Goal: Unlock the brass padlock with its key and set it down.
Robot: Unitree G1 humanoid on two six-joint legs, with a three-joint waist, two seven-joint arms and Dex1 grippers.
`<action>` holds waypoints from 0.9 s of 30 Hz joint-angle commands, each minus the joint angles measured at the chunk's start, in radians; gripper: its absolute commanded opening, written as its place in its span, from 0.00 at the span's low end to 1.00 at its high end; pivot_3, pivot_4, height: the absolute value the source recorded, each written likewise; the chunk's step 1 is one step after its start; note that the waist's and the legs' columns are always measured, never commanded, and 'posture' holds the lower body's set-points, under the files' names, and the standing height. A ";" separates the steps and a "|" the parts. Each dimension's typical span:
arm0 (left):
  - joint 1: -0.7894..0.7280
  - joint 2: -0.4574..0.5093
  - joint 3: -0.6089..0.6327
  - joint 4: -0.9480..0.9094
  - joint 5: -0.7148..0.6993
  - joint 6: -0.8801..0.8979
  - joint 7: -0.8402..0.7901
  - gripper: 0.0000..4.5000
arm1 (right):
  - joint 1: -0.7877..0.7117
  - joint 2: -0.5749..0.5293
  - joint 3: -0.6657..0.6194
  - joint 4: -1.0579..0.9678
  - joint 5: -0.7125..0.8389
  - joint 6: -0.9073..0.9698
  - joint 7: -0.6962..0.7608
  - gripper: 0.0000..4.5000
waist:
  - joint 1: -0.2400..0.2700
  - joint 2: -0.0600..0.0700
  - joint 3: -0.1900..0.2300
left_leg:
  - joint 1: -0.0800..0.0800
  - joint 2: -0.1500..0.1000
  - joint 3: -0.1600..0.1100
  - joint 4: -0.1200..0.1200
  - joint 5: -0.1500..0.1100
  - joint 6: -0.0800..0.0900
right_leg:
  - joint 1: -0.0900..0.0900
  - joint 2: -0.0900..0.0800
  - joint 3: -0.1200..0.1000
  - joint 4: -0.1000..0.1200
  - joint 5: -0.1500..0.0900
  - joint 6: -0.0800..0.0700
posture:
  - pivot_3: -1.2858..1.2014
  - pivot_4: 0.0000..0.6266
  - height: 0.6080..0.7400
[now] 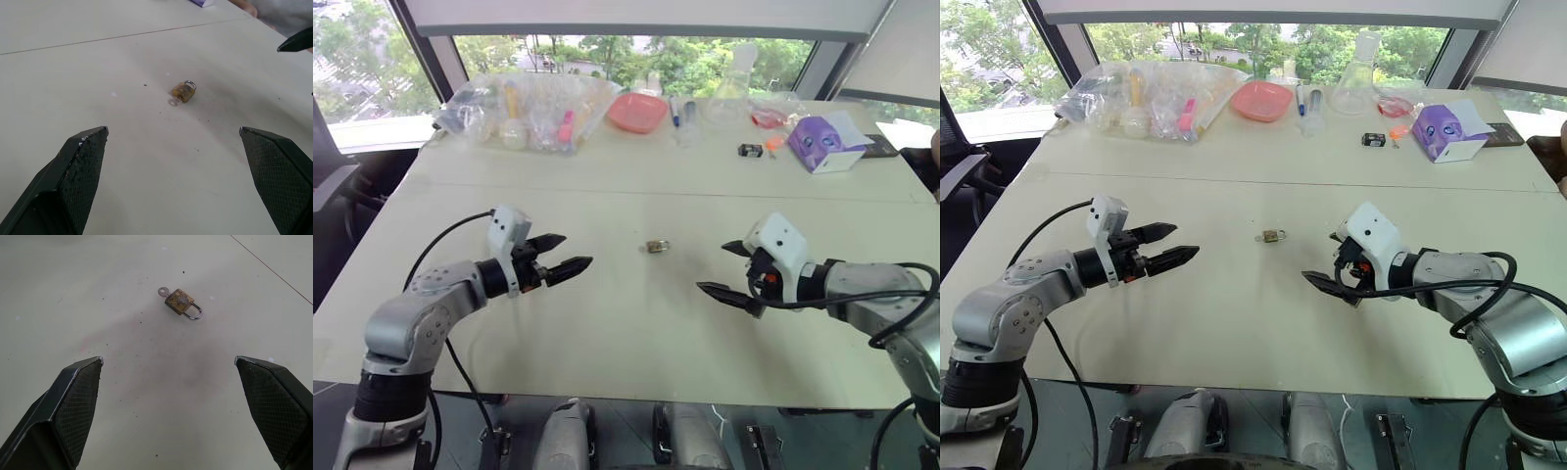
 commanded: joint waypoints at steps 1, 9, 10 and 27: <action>-0.022 -0.006 0.011 -0.007 -0.010 -0.026 -0.006 0.99 | 0.003 0.001 -0.012 -0.032 -0.003 -0.020 -0.012 1.00 | 0.000 0.000 0.000 | 0.000 0.000 0.000 0.000 0.000 0.000 | 0.000 0.000 0.000 0.000 0.000 0.000 | 0.52 0.24 0.94; -0.024 -0.002 -0.001 0.002 -0.004 -0.029 -0.018 0.99 | 0.005 -0.001 -0.009 -0.029 -0.009 -0.033 -0.021 1.00 | 0.000 0.000 0.000 | 0.000 0.000 0.000 0.000 0.000 0.000 | 0.000 0.000 0.000 0.000 0.000 0.000 | 0.52 0.24 0.94; -0.024 -0.003 -0.003 0.000 -0.002 -0.029 -0.016 0.99 | 0.004 -0.002 -0.010 -0.029 -0.009 -0.034 -0.020 1.00 | 0.000 0.000 0.000 | 0.000 0.000 0.000 0.000 0.000 0.000 | 0.000 0.000 0.000 0.000 0.000 0.000 | 0.52 0.24 0.94; -0.134 0.123 -0.071 0.110 0.037 -0.062 -0.212 0.99 | -0.172 -0.045 0.150 0.110 -0.102 -0.107 0.062 1.00 | -0.006 0.000 0.000 | 0.000 0.000 0.001 0.000 0.000 0.000 | 0.000 0.000 0.000 0.000 0.000 0.000 | 0.52 0.24 0.94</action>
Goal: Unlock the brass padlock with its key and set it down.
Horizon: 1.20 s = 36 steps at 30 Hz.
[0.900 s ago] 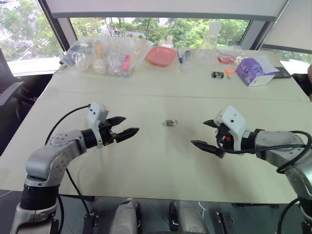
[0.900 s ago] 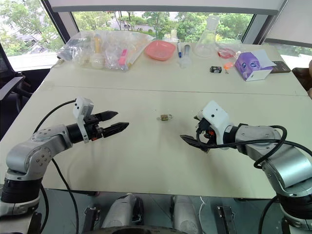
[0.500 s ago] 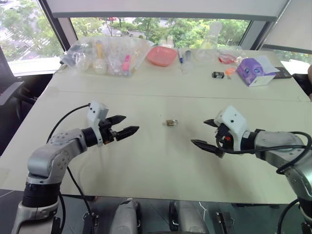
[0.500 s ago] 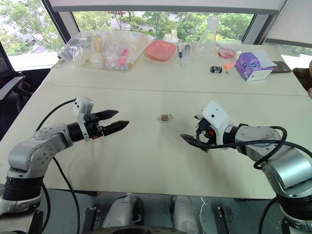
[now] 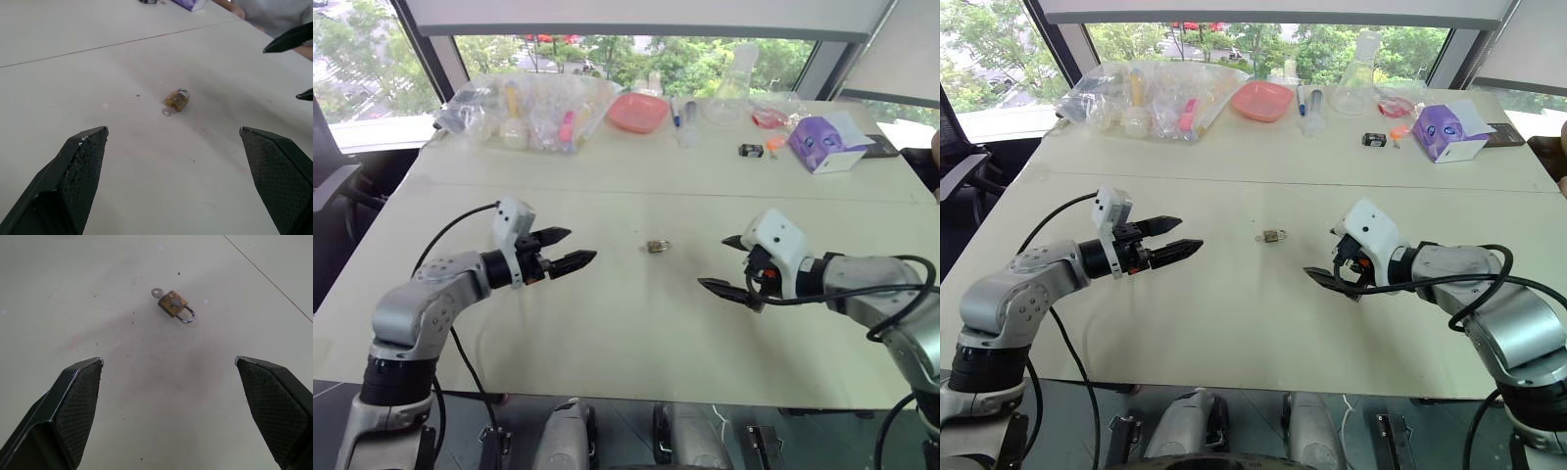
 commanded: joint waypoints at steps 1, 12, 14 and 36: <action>-0.064 0.089 -0.030 0.044 0.028 -0.035 -0.131 0.99 | -0.120 0.017 0.105 0.072 -0.068 -0.043 0.026 1.00 | -0.006 0.000 0.000 | 0.000 0.000 0.000 0.000 0.000 0.000 | 0.000 0.000 0.000 0.000 0.000 0.000 | 0.52 0.24 0.94; -0.166 0.177 -0.083 0.087 0.059 -0.080 -0.315 0.99 | -0.518 0.265 0.470 0.726 -0.345 -0.326 0.241 1.00 | -0.015 0.001 0.001 | -0.003 0.000 0.003 0.000 0.003 -0.005 | -0.003 0.000 0.000 0.000 0.000 0.000 | 0.52 0.24 0.94; -0.144 0.159 -0.070 0.063 0.048 -0.068 -0.288 0.99 | -0.560 0.307 0.494 0.858 -0.388 -0.376 0.272 1.00 | -0.015 0.001 0.001 | -0.003 0.000 0.003 0.000 0.003 -0.005 | -0.003 0.000 0.000 0.000 0.000 0.000 | 0.52 0.24 0.94; -0.071 0.085 -0.029 0.009 0.015 -0.041 -0.155 1.00 | -0.671 0.477 0.430 1.348 -0.586 -0.800 0.414 0.15 | -0.023 0.001 0.000 | 0.001 0.001 0.003 0.000 0.005 -0.009 | 0.000 0.000 0.000 0.003 0.000 0.000 | 0.52 0.24 0.94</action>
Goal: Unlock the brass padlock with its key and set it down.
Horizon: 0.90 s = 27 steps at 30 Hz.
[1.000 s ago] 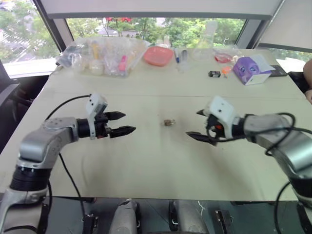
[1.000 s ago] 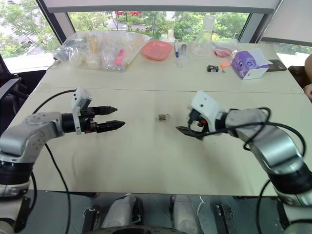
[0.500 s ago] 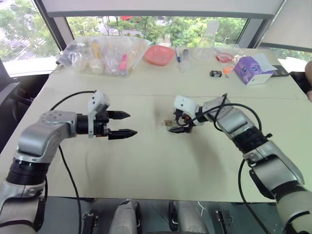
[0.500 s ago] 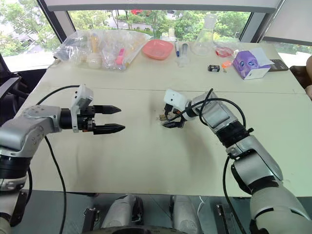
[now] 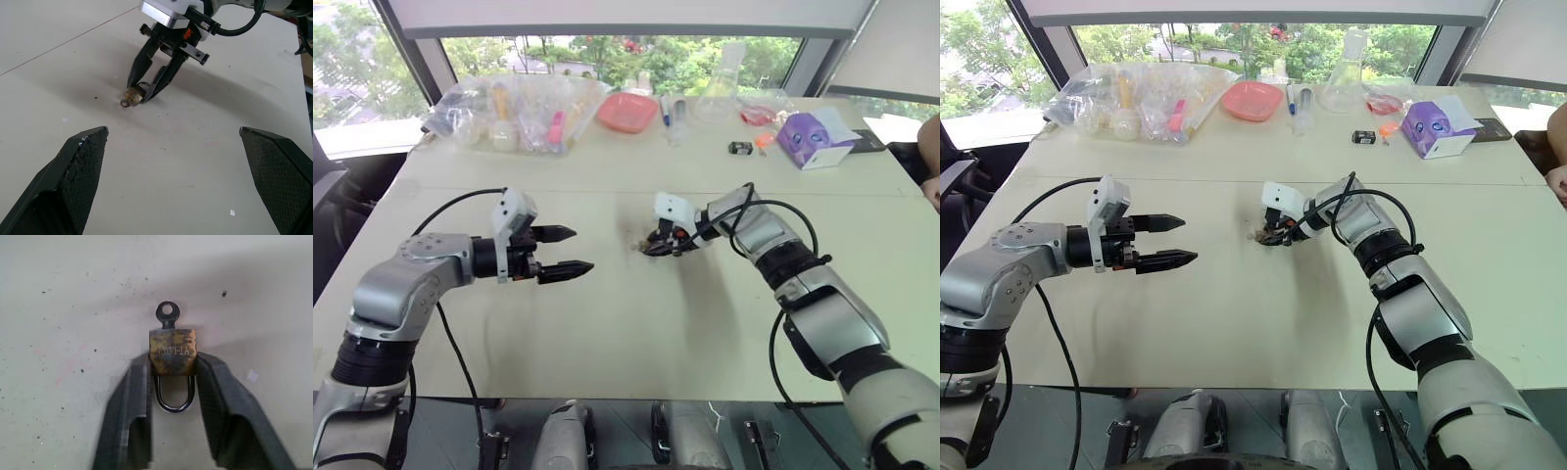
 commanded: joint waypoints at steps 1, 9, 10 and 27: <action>-0.024 -0.022 0.032 0.024 -0.014 -0.006 0.015 1.00 | 0.022 -0.020 -0.037 -0.056 -0.042 -0.053 -0.073 0.15 | 0.001 0.000 0.000 | 0.000 0.000 0.000 0.000 0.000 0.000 | 0.000 0.000 0.000 0.000 0.000 0.000 | 0.52 0.24 0.94; -0.207 -0.194 0.107 0.319 -0.068 -0.007 0.062 1.00 | 0.227 -0.140 -0.137 -0.725 -0.110 -0.079 -0.227 0.15 | 0.007 0.000 0.000 | -0.004 -0.001 0.000 0.001 0.000 0.000 | -0.003 -0.001 -0.001 -0.001 0.000 0.000 | 0.52 0.24 0.94; -0.226 -0.204 0.108 0.345 -0.068 -0.008 0.054 1.00 | 0.243 -0.142 -0.146 -0.775 -0.108 -0.061 -0.231 0.15 | 0.006 0.001 0.000 | -0.004 -0.001 0.000 0.001 0.000 0.000 | -0.003 -0.001 -0.001 -0.001 0.000 0.000 | 0.52 0.24 0.94; -0.455 -0.296 0.000 0.660 0.050 -0.130 -0.192 0.71 | 0.257 -0.124 -0.165 -0.971 -0.138 0.061 -0.311 0.15 | 0.006 0.001 0.000 | -0.003 -0.001 0.001 0.000 0.001 -0.002 | -0.003 0.001 -0.001 0.000 0.000 0.000 | 0.52 0.24 0.94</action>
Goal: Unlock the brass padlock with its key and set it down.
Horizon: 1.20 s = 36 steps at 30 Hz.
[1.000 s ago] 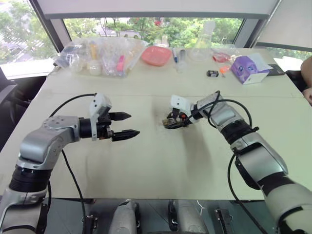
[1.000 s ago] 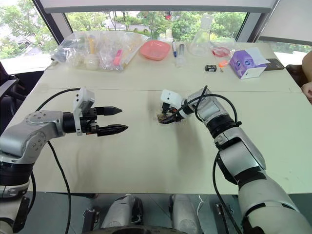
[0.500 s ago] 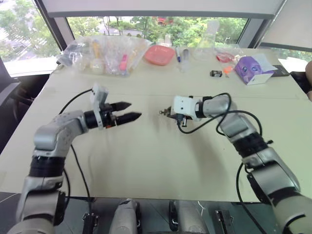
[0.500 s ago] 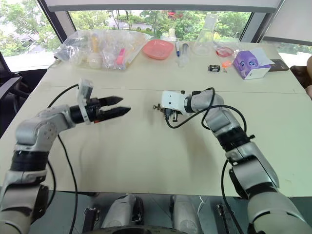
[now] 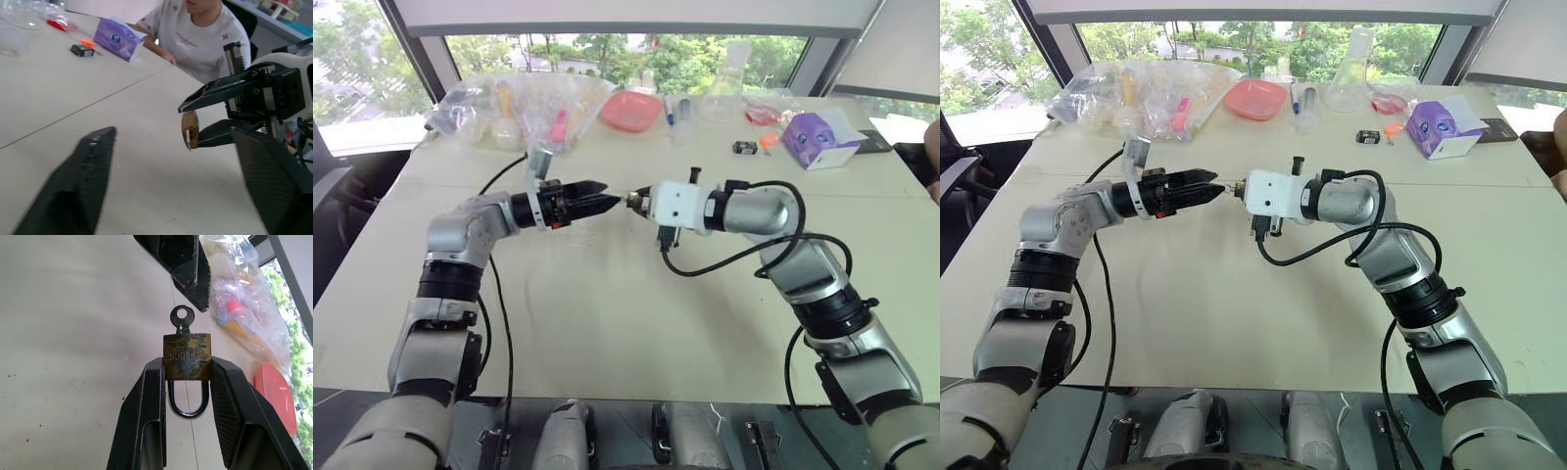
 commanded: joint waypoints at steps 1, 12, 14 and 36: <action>-0.039 -0.007 0.004 -0.002 0.008 -0.020 -0.036 0.71 | -0.022 0.002 -0.030 -0.061 0.003 0.004 -0.009 0.15 | 0.000 0.000 0.000 | 0.000 0.000 0.000 0.000 0.000 0.000 | 0.000 0.000 0.000 0.000 0.000 0.000 | 0.52 0.24 0.94; -0.051 -0.029 0.011 0.035 0.035 -0.042 -0.056 0.40 | -0.034 0.009 -0.026 -0.068 0.010 0.016 -0.007 0.15 | 0.000 0.000 0.000 | 0.000 0.000 0.000 0.000 0.000 0.000 | 0.000 0.000 0.000 0.000 0.000 0.000 | 0.52 0.24 0.94; -0.052 -0.030 0.010 0.036 0.037 -0.042 -0.060 0.18 | -0.037 0.011 -0.026 -0.068 0.012 0.018 -0.006 0.15 | 0.000 0.000 0.000 | 0.000 0.000 0.000 0.000 0.000 0.000 | 0.000 0.000 0.000 0.000 0.000 0.000 | 0.52 0.24 0.94; -0.029 -0.058 -0.092 0.049 0.387 -0.796 0.012 0.01 | -0.042 0.028 -0.036 -0.070 0.035 0.050 0.016 0.15 | 0.000 0.000 0.000 | 0.000 0.000 0.000 0.000 0.000 0.000 | 0.000 0.000 0.000 0.000 0.000 0.000 | 0.52 0.24 0.94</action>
